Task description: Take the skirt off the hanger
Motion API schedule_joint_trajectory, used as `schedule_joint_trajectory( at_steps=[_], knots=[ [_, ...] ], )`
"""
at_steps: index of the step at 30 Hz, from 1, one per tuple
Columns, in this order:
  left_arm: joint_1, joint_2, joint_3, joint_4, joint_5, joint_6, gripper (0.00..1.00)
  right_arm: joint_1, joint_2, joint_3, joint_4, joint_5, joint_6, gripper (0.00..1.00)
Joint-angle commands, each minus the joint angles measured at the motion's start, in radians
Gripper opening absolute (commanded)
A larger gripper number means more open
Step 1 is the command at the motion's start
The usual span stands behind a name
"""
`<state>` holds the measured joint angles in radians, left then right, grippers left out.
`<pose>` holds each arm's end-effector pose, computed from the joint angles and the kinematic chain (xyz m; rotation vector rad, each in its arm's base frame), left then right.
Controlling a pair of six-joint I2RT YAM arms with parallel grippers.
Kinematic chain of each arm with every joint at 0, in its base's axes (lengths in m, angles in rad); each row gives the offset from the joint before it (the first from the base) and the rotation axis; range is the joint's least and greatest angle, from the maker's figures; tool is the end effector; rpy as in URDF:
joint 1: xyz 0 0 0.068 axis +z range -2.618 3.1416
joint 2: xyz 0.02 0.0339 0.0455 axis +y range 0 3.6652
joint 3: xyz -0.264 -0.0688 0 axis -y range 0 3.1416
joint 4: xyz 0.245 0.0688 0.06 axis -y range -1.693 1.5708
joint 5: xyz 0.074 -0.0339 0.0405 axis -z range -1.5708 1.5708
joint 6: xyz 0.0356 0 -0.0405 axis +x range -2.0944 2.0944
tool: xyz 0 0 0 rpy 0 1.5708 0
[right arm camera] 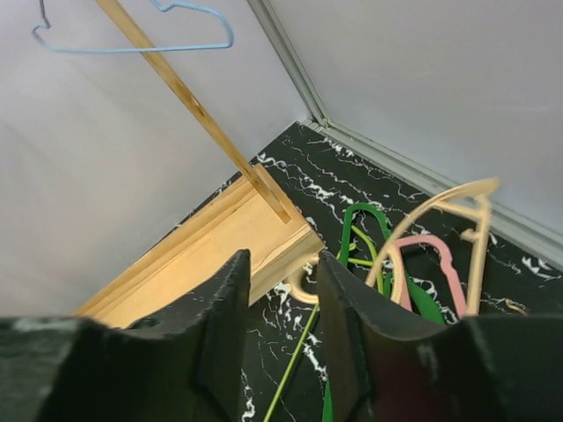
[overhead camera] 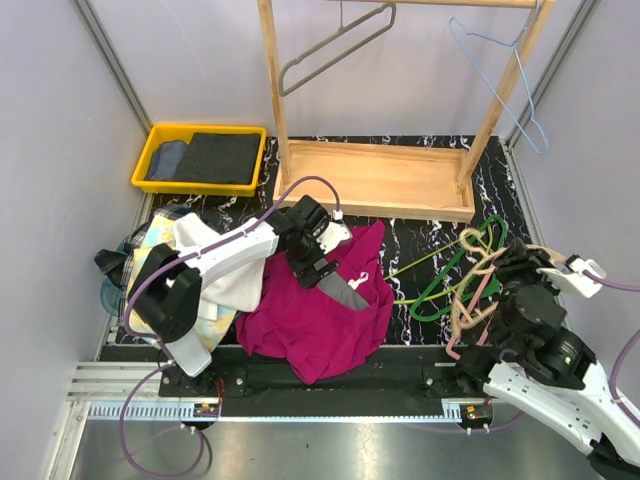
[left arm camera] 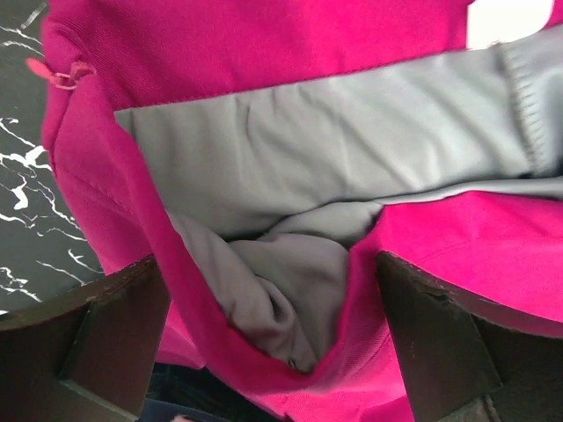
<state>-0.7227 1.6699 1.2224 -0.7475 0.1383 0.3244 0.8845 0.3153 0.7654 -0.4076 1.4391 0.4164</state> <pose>0.2466 -0.2240 0.2226 1.4245 2.3943 -0.2939 0.0540 0.0102 0.3593 0.7597 1.3690 -0.0757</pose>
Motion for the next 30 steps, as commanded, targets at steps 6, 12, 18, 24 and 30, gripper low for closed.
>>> schedule_joint_trajectory(
  at_steps=[6, 12, 18, 24, 30],
  knots=[
    [-0.001, 0.131, 0.129, -0.127, 0.030, 0.128, 0.48, 0.002, 0.137, 0.000, 0.030, 0.092, 0.214, 0.50],
    [-0.001, 0.151, 0.261, -0.258, 0.064, 0.114, 0.00, 0.001, 0.280, 0.179, 0.027, 0.003, 0.191, 0.52],
    [0.020, -0.025, 0.736, -0.449, 0.061, 0.077, 0.00, 0.001, 0.335, 0.258, 0.105, -0.120, 0.062, 0.52],
    [0.022, -0.238, 1.163, -0.381, -0.133, 0.128, 0.00, 0.002, 0.301, 0.219, 0.151, -0.174, 0.050, 0.52],
    [0.178, -0.565, 1.010, -0.124, -0.448, 0.210, 0.00, 0.001, 0.297, 0.216, 0.167, -0.189, 0.004, 0.52]
  ],
)
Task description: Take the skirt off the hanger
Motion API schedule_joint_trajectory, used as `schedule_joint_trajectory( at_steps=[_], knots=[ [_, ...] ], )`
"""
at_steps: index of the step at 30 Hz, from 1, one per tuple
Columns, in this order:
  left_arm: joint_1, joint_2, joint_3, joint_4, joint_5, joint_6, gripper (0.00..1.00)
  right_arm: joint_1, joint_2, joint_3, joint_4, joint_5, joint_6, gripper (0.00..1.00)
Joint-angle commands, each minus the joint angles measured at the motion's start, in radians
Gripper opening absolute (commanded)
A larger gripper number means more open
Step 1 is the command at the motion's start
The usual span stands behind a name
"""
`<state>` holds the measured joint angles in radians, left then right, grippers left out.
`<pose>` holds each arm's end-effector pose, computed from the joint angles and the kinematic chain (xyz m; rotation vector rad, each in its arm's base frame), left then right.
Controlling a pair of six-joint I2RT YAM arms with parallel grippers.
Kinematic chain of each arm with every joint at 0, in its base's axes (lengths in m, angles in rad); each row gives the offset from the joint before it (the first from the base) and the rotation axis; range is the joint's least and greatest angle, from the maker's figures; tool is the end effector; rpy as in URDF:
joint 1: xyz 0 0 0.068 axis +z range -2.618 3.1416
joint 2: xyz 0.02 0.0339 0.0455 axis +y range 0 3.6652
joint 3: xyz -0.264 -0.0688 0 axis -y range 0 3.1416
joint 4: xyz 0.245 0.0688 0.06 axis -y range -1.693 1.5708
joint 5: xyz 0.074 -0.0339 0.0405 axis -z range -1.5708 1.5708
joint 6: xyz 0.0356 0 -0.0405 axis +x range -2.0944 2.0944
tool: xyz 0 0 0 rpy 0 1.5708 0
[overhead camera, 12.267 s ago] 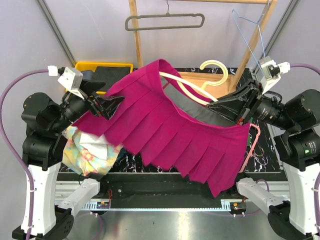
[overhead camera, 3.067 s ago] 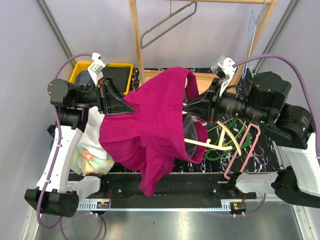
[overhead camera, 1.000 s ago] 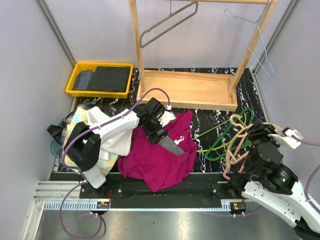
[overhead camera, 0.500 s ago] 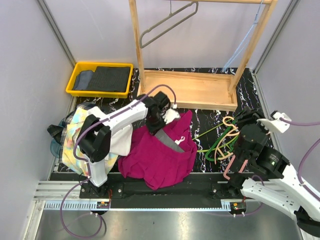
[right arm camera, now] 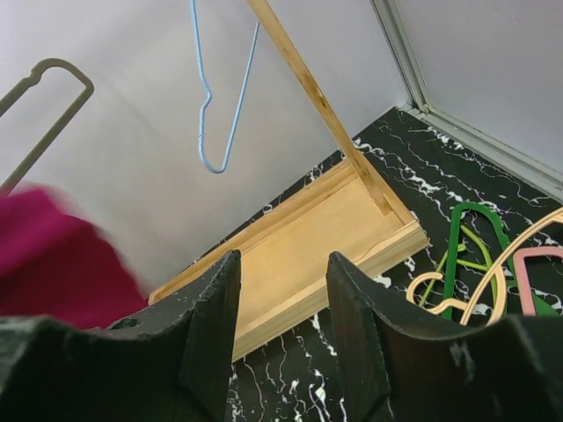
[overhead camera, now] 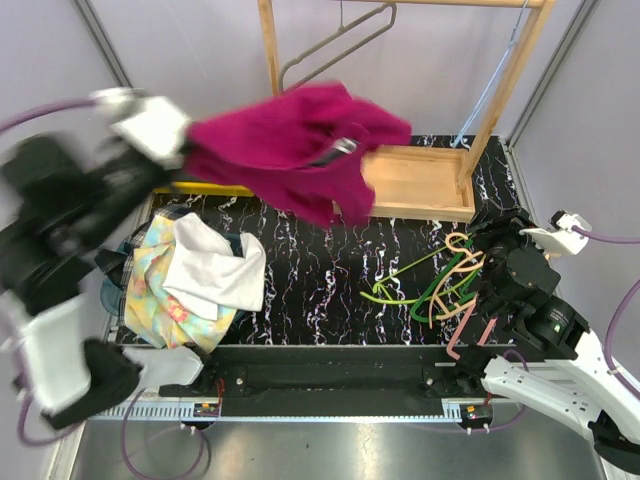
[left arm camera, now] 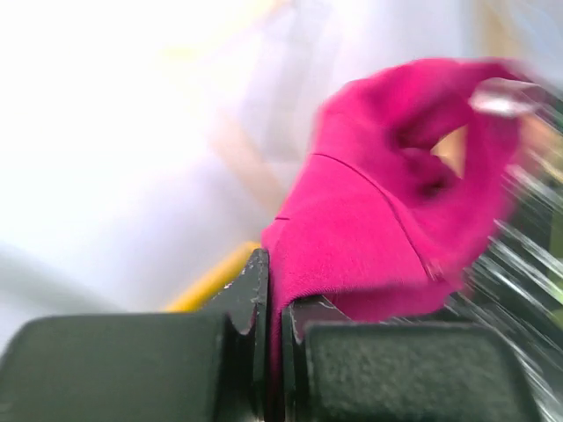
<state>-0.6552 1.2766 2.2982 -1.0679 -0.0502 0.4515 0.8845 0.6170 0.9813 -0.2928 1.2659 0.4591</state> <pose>0.1039 -0.0776 0.6014 0.8172 1.3968 -0.1166 0.0875 0.0533 0.4157 0.6810 1.3929 0.1149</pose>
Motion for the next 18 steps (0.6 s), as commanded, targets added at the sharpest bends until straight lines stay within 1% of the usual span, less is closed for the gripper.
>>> schedule_joint_trajectory(
  at_steps=[1, 2, 3, 5, 7, 11, 12, 14, 15, 18],
  knots=[
    [0.115, -0.227, -0.115, 0.248, -0.316, 0.114, 0.00, 0.001, -0.003, 0.000, 0.055, -0.020, -0.052, 0.52],
    [0.124, -0.309, -0.149, 0.299, -0.326, 0.140, 0.00, 0.001, -0.002, 0.002, 0.057, -0.023, -0.060, 0.52],
    [0.141, -0.334, -0.164, 0.302, -0.332, 0.171, 0.00, 0.001, 0.000, 0.002, 0.058, -0.025, -0.066, 0.52],
    [0.146, -0.390, -0.166, 0.299, -0.391, 0.193, 0.00, 0.001, 0.006, 0.003, 0.061, -0.034, -0.080, 0.52],
    [0.146, -0.425, -0.206, 0.298, -0.439, 0.228, 0.00, 0.001, 0.007, 0.003, 0.064, -0.052, -0.082, 0.52],
    [0.143, -0.534, -0.370, 0.312, -0.485, 0.256, 0.00, 0.001, 0.007, 0.007, 0.067, -0.065, -0.079, 0.51],
    [0.143, -0.552, -0.469, 0.313, -0.484, 0.248, 0.00, 0.001, 0.006, 0.008, 0.066, -0.071, -0.079, 0.51],
    [0.143, -0.615, -0.596, 0.338, -0.470, 0.227, 0.00, 0.001, 0.000, 0.014, 0.069, -0.076, -0.079, 0.51],
    [0.143, -0.634, -0.731, 0.350, -0.444, 0.213, 0.00, 0.002, -0.005, 0.017, 0.069, -0.079, -0.080, 0.51],
    [0.143, -0.657, -0.897, 0.428, -0.419, 0.216, 0.00, 0.001, -0.014, 0.025, 0.069, -0.086, -0.089, 0.51]
  ],
)
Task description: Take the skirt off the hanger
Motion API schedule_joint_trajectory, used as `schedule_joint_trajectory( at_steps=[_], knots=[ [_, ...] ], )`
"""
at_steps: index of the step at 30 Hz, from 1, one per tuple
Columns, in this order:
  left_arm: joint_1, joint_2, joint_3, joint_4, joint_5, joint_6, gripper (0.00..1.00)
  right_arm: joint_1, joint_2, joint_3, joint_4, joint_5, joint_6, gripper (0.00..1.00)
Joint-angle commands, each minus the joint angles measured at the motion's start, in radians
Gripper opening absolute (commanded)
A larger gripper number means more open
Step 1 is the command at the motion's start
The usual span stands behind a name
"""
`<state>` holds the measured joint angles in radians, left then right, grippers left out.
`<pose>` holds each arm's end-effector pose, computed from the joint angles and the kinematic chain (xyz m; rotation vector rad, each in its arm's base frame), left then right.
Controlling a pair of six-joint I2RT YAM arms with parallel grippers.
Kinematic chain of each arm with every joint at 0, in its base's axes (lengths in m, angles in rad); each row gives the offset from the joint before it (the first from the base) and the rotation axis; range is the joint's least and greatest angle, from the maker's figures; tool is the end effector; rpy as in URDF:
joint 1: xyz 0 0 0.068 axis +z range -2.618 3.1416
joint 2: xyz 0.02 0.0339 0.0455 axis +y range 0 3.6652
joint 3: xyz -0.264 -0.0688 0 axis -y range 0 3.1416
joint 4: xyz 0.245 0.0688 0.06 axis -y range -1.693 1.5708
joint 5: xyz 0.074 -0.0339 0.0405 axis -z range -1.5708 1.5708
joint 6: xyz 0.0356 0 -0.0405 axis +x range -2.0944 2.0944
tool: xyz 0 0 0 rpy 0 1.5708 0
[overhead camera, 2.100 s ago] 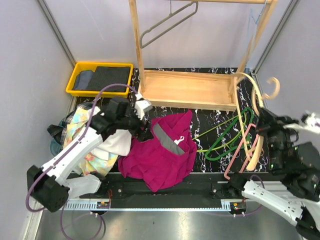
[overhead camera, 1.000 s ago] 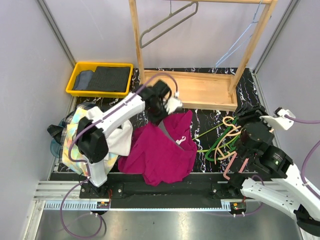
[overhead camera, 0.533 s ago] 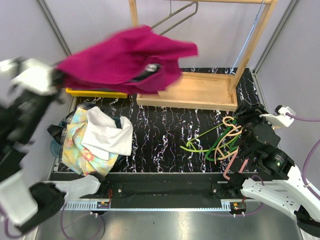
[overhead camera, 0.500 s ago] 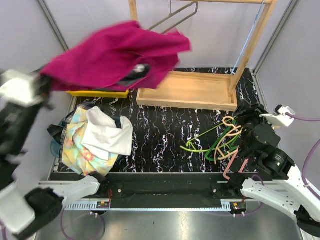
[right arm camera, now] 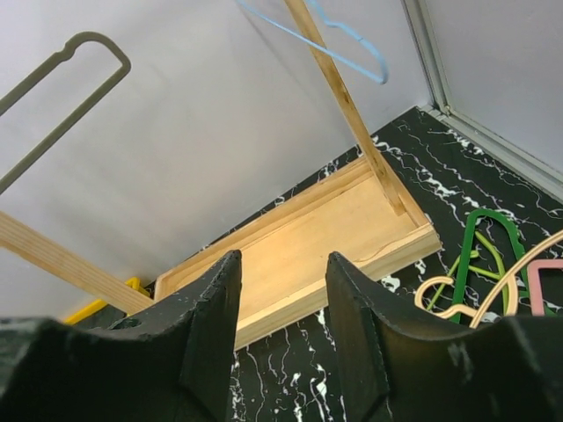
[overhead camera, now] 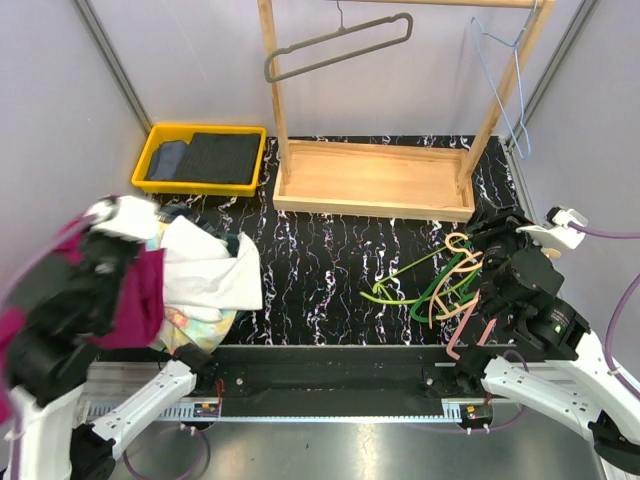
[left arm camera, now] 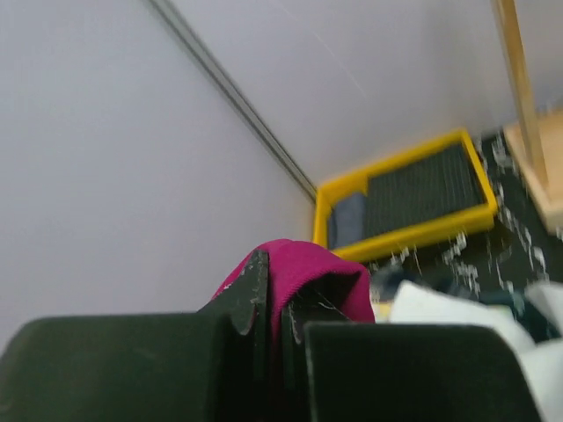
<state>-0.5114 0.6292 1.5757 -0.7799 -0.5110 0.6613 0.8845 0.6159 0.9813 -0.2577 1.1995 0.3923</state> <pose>0.0126 0.0129 0.5201 0.4083 1.3842 0.4812 0.0880 0.0550 0.4189 0.6040 1.4095 0.1399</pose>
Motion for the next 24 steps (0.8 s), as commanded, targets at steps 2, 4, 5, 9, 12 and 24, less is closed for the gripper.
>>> schedule_joint_trajectory(
  at_steps=[2, 4, 5, 9, 12, 24],
  knots=[
    [-0.001, 0.035, -0.143, 0.178, 0.048, 0.011, 0.00, 0.001, -0.022, 0.028, 0.029, -0.018, -0.033, 0.50],
    [-0.001, 0.076, -0.083, 0.174, 0.068, 0.011, 0.00, 0.001, -0.044, 0.023, 0.021, -0.015, -0.041, 0.50],
    [-0.001, 0.113, -0.039, 0.166, 0.077, 0.011, 0.00, 0.001, -0.059, 0.020, 0.021, -0.014, -0.041, 0.50],
    [0.001, 0.142, -0.077, 0.226, 0.100, 0.067, 0.00, 0.001, -0.082, 0.007, 0.018, -0.017, -0.041, 0.50],
    [0.007, 0.170, -0.079, 0.275, 0.103, 0.087, 0.00, 0.001, -0.085, 0.005, 0.006, -0.020, -0.041, 0.49],
    [0.325, 0.153, -0.512, 0.511, 0.227, 0.052, 0.00, 0.001, -0.071, 0.016, 0.003, -0.040, -0.043, 0.48]
  ],
)
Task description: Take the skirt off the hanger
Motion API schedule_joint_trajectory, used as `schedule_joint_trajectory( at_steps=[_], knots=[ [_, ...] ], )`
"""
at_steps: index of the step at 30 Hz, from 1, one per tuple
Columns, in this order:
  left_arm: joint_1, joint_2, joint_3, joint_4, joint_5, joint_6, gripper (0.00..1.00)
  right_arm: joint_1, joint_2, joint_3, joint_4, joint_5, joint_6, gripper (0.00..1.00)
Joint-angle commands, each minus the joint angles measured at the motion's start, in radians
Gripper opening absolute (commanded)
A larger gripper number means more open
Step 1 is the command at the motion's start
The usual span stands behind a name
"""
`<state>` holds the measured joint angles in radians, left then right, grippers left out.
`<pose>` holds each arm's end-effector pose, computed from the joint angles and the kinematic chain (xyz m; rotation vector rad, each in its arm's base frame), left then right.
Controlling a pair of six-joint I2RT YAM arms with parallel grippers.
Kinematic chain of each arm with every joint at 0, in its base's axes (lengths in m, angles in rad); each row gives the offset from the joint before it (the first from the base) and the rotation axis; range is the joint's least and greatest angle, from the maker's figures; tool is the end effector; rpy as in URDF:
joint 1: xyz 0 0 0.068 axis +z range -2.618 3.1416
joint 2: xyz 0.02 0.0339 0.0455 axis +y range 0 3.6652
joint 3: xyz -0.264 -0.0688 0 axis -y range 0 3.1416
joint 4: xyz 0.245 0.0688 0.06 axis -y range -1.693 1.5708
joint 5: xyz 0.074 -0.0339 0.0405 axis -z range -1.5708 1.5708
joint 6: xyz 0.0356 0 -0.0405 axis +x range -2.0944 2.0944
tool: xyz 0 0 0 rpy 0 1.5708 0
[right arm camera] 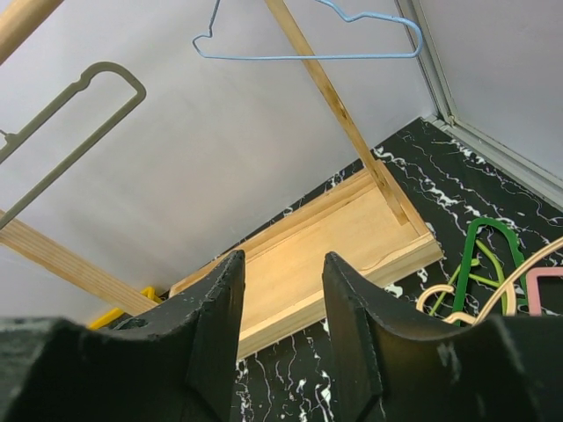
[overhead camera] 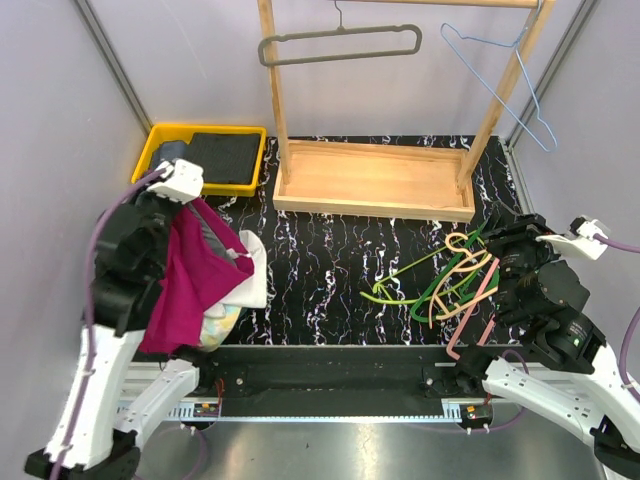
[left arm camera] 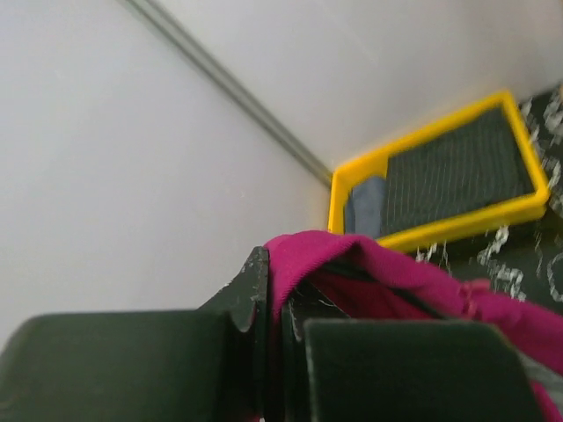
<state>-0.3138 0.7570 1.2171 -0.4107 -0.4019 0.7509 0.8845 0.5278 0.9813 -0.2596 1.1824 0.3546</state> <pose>0.1257 -0.0261 0.4626 0.4934 1.4814 0.6514 0.0709 0.0346 0.4246 0.6111 1.3705 0.1852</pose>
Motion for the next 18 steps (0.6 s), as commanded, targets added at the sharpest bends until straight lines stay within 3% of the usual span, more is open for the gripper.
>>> schedule_joint_trajectory(
  at_steps=[1, 4, 7, 13, 18],
  knots=[
    [0.228, 0.037, -0.207, 0.136, 0.153, -0.086, 0.00, 0.001, 0.021, 0.020, 0.002, -0.026, -0.008, 0.48],
    [0.413, 0.108, -0.260, 0.072, 0.294, -0.145, 0.00, 0.001, 0.020, 0.037, -0.003, -0.030, -0.025, 0.48],
    [0.514, 0.156, -0.292, -0.086, 0.502, -0.116, 0.00, 0.001, 0.012, 0.043, -0.006, -0.015, -0.049, 0.48],
    [0.519, 0.251, -0.422, -0.399, 0.685, 0.138, 0.00, 0.001, 0.035, 0.053, -0.006, 0.008, -0.043, 0.49],
    [0.518, 0.428, -0.418, -0.595, 0.651, 0.263, 0.00, 0.001, 0.063, 0.085, -0.006, 0.013, -0.054, 0.50]
  ],
)
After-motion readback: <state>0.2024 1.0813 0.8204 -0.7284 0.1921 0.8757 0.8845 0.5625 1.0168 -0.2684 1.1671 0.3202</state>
